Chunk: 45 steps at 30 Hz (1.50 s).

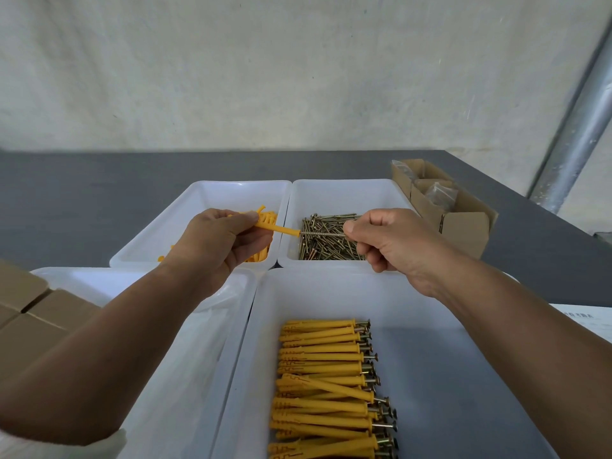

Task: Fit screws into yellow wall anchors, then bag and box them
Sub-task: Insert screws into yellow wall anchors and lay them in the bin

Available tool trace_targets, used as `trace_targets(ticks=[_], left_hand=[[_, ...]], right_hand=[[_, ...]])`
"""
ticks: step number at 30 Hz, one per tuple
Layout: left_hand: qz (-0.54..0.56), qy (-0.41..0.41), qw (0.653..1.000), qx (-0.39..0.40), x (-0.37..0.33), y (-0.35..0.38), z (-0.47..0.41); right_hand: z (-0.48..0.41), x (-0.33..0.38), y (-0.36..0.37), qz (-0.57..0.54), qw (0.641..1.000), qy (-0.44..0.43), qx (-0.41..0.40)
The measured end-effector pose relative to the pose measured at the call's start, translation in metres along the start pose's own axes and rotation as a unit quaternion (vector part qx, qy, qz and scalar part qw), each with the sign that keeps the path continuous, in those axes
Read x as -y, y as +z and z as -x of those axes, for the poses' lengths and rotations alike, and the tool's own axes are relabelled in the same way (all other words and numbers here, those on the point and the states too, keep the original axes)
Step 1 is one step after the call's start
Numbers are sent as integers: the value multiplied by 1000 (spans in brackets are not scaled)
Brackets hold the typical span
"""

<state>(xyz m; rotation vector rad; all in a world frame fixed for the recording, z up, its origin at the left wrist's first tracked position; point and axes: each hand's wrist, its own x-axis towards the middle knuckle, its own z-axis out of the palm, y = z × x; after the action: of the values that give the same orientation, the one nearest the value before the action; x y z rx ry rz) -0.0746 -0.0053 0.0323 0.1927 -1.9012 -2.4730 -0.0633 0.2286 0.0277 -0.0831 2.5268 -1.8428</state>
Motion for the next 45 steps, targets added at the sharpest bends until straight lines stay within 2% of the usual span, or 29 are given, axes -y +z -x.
trace_targets(ticks=[23, 28, 34, 38, 40, 41, 43, 45], left_hand=[[-81, 5, 991, 109, 6, 8, 11], [-102, 12, 983, 152, 4, 8, 14], [-113, 36, 988, 99, 1, 1, 6], [-168, 63, 983, 31, 6, -9, -4], [-242, 102, 965, -10, 10, -14, -9], [-303, 130, 943, -36, 12, -18, -12], [-447, 186, 870, -87, 17, -23, -16], [-533, 224, 809, -108, 21, -27, -19]], right_hand=[[11, 10, 7, 39, 993, 5, 112], [12, 13, -2, 59, 983, 30, 173], [18, 16, -17, 123, 939, 59, 316], [22, 17, -15, 199, 907, 71, 365], [23, 16, -13, 239, 893, 79, 372], [23, 15, -12, 256, 887, 85, 374], [24, 14, -10, 285, 876, 100, 376], [24, 12, -7, 313, 864, 113, 379]])
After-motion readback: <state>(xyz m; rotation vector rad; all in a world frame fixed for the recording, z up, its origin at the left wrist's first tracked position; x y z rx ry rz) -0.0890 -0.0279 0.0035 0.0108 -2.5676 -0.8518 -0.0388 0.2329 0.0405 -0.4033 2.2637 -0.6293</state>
